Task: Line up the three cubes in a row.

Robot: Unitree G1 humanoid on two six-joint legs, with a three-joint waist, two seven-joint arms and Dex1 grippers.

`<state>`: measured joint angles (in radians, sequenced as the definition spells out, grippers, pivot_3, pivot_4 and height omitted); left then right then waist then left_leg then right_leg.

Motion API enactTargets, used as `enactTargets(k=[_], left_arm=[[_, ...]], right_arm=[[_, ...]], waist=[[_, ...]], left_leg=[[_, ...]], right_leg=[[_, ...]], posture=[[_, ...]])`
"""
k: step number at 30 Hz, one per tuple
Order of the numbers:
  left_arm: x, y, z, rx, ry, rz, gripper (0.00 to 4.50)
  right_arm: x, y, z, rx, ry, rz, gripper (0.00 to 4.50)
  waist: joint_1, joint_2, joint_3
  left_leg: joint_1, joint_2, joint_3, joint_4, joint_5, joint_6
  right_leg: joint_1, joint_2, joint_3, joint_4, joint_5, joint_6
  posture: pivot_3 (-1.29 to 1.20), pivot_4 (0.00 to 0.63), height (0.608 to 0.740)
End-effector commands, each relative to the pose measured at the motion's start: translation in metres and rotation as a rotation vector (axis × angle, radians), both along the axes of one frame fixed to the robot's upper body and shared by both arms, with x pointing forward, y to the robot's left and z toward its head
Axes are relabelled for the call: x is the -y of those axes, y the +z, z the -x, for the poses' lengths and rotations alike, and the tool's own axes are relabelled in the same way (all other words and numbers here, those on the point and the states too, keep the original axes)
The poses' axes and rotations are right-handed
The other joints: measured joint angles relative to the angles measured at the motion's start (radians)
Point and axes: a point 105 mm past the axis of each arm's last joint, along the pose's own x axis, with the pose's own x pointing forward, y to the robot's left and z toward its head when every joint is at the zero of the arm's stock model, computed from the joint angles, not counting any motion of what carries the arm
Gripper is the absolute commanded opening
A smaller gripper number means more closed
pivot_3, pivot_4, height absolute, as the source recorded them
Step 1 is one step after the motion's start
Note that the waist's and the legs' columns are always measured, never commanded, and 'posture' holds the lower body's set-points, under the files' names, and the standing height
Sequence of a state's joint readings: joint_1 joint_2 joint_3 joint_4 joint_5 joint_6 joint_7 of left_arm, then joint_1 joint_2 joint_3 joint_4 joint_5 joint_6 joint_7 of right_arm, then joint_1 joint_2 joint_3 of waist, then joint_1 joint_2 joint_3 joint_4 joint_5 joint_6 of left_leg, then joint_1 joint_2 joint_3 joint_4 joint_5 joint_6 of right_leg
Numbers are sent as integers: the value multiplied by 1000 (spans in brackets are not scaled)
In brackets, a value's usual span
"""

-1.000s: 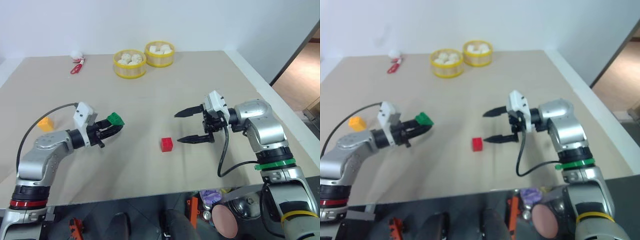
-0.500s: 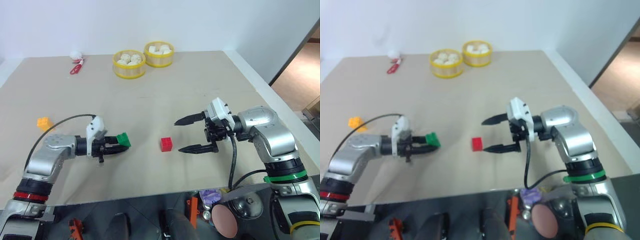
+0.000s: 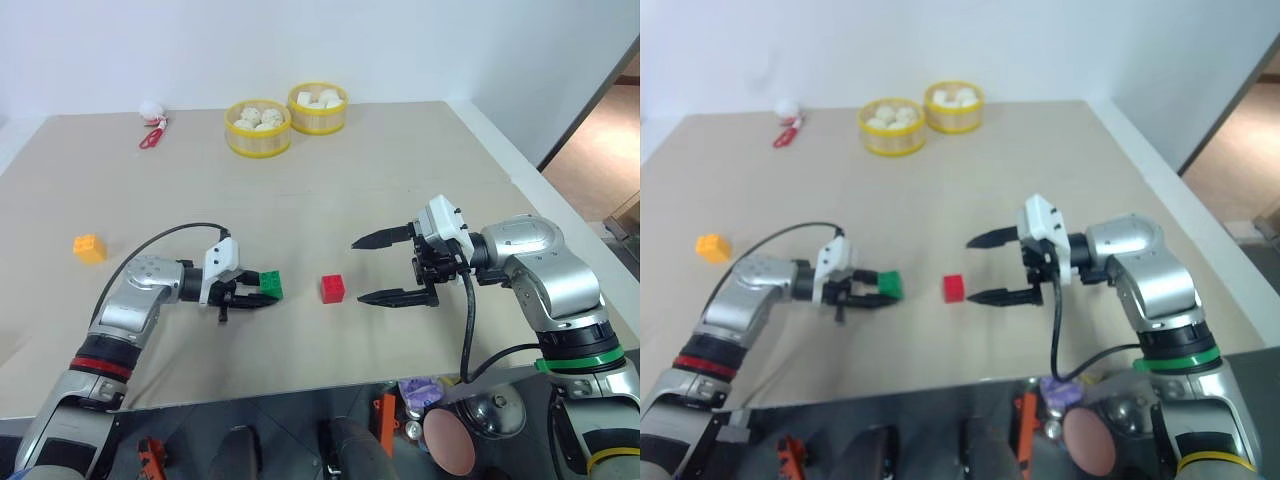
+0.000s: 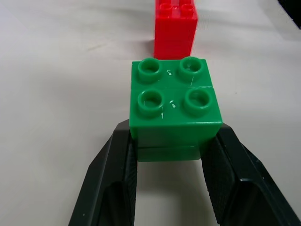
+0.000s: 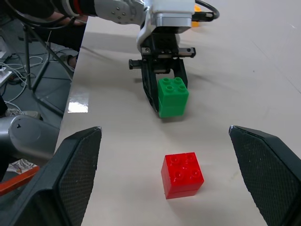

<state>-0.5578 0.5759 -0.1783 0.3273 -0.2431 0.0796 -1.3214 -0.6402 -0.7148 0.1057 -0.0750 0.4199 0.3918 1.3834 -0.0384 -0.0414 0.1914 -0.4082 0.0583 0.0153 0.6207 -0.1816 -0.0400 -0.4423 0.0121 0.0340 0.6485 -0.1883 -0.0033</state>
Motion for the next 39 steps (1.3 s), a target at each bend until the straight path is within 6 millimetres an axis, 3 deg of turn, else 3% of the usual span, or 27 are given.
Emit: enactTargets(k=[1,8,24,39], left_arm=[[2,0,1,22,-40,-24,1350],[9,-10,-3,6,-63,-37,1350],[28,-5,-15,29,-122,-32,1350],[11,-12,-7,3,-118,-77,1350]], right_arm=[[2,11,3,49,4,-6,4500],[1,12,3,54,1,-4,4500],[1,11,3,53,-9,-2,4500],[2,10,-2,54,-14,2,4500]], waist=[[0,0,0],[1,0,0],[12,0,0],[3,0,0]], left_leg=[[0,0,0,0,0,0],[0,0,0,2,0,0],[-2,-2,0,8,0,0],[-1,-1,1,6,-1,1]], right_leg=[[0,0,0,0,0,0],[0,0,0,0,0,-1],[2,-1,3,0,0,0],[1,0,4,0,0,0]], posture=[[0,150,740],[0,150,740],[0,150,740],[0,150,740]])
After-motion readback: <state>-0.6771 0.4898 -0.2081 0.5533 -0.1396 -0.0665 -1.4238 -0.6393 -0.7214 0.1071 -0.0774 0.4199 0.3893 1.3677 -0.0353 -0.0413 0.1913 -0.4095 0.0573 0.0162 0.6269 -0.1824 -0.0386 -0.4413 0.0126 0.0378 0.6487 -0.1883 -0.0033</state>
